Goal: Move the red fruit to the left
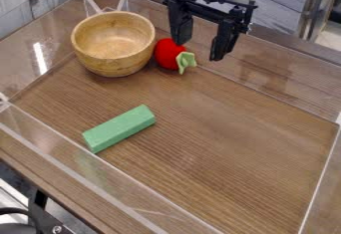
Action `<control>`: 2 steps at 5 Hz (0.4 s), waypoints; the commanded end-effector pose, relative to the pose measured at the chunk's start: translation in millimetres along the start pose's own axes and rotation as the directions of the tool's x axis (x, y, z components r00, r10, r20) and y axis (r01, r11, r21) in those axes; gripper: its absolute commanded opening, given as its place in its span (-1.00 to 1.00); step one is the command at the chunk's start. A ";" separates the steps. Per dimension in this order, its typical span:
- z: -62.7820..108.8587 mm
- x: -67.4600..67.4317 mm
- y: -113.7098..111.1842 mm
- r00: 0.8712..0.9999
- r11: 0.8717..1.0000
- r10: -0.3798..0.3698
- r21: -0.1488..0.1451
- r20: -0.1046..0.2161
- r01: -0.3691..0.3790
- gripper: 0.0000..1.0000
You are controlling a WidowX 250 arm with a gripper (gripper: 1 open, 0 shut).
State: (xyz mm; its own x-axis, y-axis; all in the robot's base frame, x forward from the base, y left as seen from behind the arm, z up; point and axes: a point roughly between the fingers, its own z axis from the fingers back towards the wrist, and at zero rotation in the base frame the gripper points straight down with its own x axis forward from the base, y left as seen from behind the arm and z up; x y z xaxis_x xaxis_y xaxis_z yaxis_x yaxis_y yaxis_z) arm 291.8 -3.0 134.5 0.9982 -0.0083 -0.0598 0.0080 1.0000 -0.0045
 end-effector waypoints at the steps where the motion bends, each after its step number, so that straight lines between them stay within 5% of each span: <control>1: 0.6 -3.0 4.0 1.000 1.000 0.007 -0.013 0.012 -0.006 1.00; 2: -9.8 1.7 9.5 0.999 0.999 0.034 -0.017 0.042 -0.033 1.00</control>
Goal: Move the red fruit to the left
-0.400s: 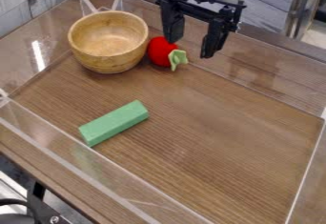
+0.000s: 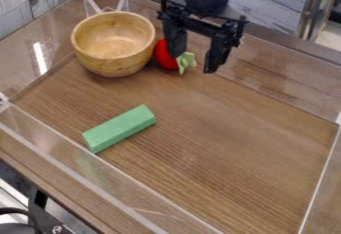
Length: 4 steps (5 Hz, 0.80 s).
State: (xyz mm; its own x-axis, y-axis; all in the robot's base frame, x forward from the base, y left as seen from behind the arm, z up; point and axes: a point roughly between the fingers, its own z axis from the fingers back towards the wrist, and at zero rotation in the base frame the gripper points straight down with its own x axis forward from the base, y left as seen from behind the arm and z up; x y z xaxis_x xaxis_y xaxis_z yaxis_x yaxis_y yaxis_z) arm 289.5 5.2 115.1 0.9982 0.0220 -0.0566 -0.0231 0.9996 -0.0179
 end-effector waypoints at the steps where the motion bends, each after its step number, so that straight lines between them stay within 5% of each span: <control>1: 8.6 9.5 3.6 0.997 1.000 0.021 -0.001 0.077 -0.021 1.00; 3: 41.4 8.8 21.7 0.986 0.992 -0.122 0.001 0.117 0.123 1.00; 4: 40.9 4.0 12.5 0.986 0.994 -0.104 -0.006 0.131 0.105 1.00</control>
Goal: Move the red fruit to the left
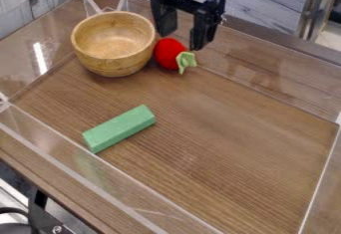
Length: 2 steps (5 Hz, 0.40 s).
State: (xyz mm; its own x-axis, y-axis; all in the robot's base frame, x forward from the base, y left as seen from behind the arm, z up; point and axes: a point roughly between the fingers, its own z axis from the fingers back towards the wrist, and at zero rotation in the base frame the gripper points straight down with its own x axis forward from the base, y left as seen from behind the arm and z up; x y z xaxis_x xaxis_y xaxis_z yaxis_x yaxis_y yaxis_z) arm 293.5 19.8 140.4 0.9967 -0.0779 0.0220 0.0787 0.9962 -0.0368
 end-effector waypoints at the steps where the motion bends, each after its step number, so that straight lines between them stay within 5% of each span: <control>1: 11.0 0.3 -9.3 0.999 1.000 -0.003 0.008 0.053 0.002 1.00; 2: -1.6 5.9 -17.3 0.998 1.000 -0.016 0.012 0.058 0.015 1.00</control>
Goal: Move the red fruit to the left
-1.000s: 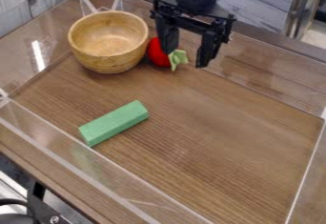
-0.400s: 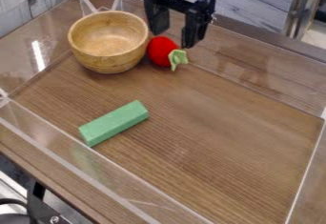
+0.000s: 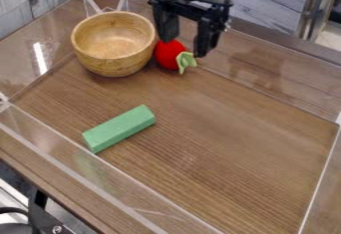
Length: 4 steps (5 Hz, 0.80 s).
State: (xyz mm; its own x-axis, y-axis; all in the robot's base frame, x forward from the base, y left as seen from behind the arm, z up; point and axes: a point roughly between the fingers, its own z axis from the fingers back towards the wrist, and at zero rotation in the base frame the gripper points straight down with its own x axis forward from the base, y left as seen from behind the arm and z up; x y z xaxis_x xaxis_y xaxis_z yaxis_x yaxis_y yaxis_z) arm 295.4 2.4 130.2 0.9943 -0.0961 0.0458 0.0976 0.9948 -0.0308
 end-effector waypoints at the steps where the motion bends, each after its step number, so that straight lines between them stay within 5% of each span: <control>1: -1.0 6.8 -8.5 0.999 1.000 -0.019 0.001 0.038 0.019 1.00; 3: 22.0 3.2 -2.3 0.994 0.996 0.086 0.011 0.063 -0.087 1.00; 4: 29.2 3.9 -11.6 0.995 0.998 0.064 0.005 0.074 -0.064 1.00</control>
State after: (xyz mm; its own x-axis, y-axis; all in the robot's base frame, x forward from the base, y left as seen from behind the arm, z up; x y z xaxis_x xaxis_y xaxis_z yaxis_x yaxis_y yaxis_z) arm 291.4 -7.6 136.9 0.9990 -0.0256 0.0359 0.0267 0.9992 -0.0301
